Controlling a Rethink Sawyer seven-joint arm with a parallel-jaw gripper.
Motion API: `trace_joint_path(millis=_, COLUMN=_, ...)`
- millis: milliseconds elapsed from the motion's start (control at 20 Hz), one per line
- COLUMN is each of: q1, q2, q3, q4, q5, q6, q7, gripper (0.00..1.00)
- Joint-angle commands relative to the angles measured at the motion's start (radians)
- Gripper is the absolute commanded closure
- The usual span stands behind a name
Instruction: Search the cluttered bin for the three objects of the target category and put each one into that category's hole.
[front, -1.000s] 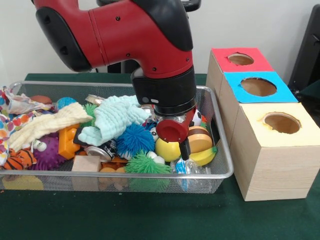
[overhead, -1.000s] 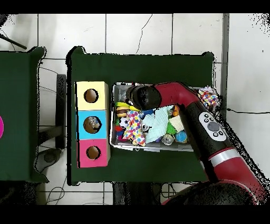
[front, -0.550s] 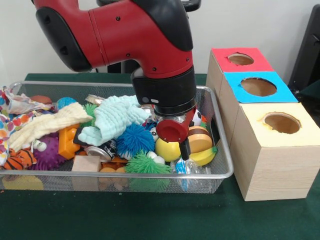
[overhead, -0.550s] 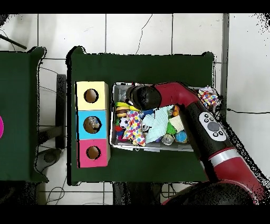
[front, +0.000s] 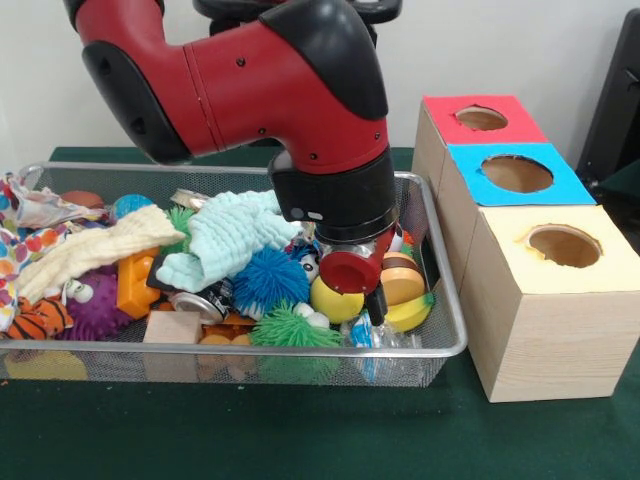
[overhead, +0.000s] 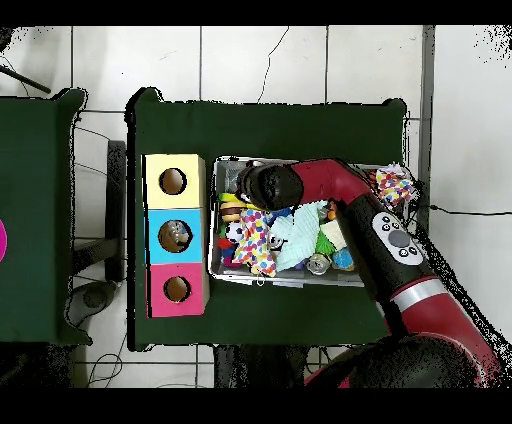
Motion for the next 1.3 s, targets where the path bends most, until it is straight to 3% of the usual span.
trace_joint_path(millis=50, q1=-0.013, q2=0.058, q3=-0.049, q4=-0.039, q5=-0.039, q6=-0.025, q7=-0.021, gripper=1.0)
trace_joint_path(millis=800, q1=0.005, q2=0.039, q3=-0.065, q4=-0.041, q5=-0.046, q6=-0.008, q7=0.001, gripper=1.0)
trace_joint_path(millis=1200, q1=0.033, q2=0.033, q3=-0.084, q4=-0.066, q5=-0.036, q6=0.059, q7=-0.021, gripper=1.0)
trace_joint_path(millis=1250, q1=0.035, q2=0.032, q3=-0.086, q4=-0.068, q5=-0.037, q6=0.062, q7=-0.024, gripper=0.0)
trace_joint_path(millis=1300, q1=0.034, q2=0.033, q3=-0.085, q4=-0.068, q5=-0.035, q6=0.064, q7=-0.029, gripper=0.0)
